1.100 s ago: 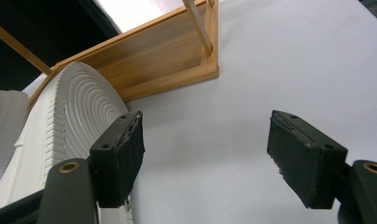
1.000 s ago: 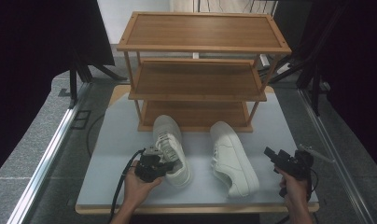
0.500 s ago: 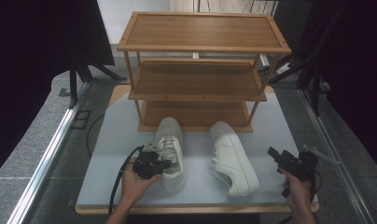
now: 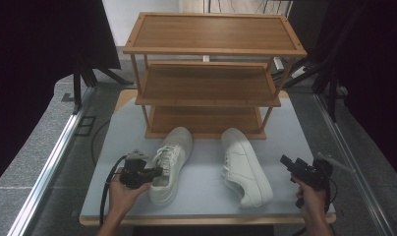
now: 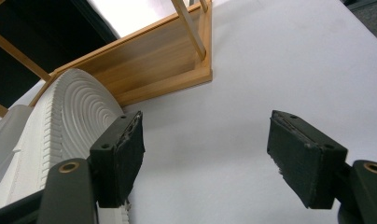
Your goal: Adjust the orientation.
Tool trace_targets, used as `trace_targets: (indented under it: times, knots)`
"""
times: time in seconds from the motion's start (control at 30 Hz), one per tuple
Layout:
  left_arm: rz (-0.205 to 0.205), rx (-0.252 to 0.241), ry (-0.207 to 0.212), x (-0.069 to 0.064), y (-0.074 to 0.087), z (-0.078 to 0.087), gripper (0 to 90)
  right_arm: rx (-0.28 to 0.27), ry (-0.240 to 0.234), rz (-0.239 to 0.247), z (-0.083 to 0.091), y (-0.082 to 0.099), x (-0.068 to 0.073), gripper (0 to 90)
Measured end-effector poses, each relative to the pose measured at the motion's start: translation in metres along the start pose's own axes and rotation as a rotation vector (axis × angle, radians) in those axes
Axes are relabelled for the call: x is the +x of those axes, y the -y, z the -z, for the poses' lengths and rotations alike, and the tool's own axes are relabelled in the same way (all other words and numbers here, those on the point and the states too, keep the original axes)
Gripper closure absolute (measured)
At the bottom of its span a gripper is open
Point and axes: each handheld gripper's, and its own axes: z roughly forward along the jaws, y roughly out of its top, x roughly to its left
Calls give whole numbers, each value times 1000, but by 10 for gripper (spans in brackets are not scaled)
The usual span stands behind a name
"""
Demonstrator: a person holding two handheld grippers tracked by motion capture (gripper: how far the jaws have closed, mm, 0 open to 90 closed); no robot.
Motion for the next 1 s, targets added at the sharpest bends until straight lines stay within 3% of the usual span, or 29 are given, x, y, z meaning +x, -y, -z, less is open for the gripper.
trace_targets:
  times: [0.07, 0.13, 0.2, 0.3, 0.33, 0.37, 0.4, 0.5, 0.53, 0.7, 0.77, 0.83, 0.9, 0.97, 1.0]
  knots:
    - [7, 0, 12, -1, 0, 0, 892, 0, 0, -1, 0, 0, 0, 274]
    - [-2, 5, 50, -5, -1, 0, 839, -5, -6, 0, 0, 0, 1, 274]
    - [-5, -47, 87, -10, -2, 6, 795, -7, -17, 6, 1, 0, 2, 274]
    - [-26, -98, 97, -14, -2, 12, 747, -17, -33, 18, 1, -1, 6, 275]
    - [-47, -148, 109, -16, -1, 17, 635, -24, -50, 37, 0, -1, 12, 269]
    - [-47, -148, 109, -16, -1, 17, 595, -24, -50, 37, 0, -1, 12, 269]
    - [-47, -194, 109, -16, 3, 20, 575, -33, -76, 48, 0, -2, 19, 269]
    - [-51, -186, 107, -16, 4, 21, 483, -40, -93, 72, 0, -2, 28, 271]
    - [-44, -216, 111, -15, 5, 25, 473, -46, -112, 117, 1, -1, 37, 282]
    - [-19, -265, 126, -16, 5, 27, 436, -58, -155, 232, 12, 1, 58, 341]
    - [-13, -278, 129, -17, 5, 28, 428, -60, -163, 249, 15, 2, 62, 356]
    - [-6, -311, 136, -19, 5, 30, 421, -57, -186, 305, 25, 2, 75, 404]
    - [-4, -317, 139, -19, 4, 31, 419, -54, -202, 317, 27, 1, 79, 429]
    - [-1, -325, 144, -18, 4, 32, 418, -41, -231, 341, 31, 2, 88, 493]
    - [7, -331, 143, -17, 3, 33, 419, -18, -268, 370, 33, 5, 97, 544]
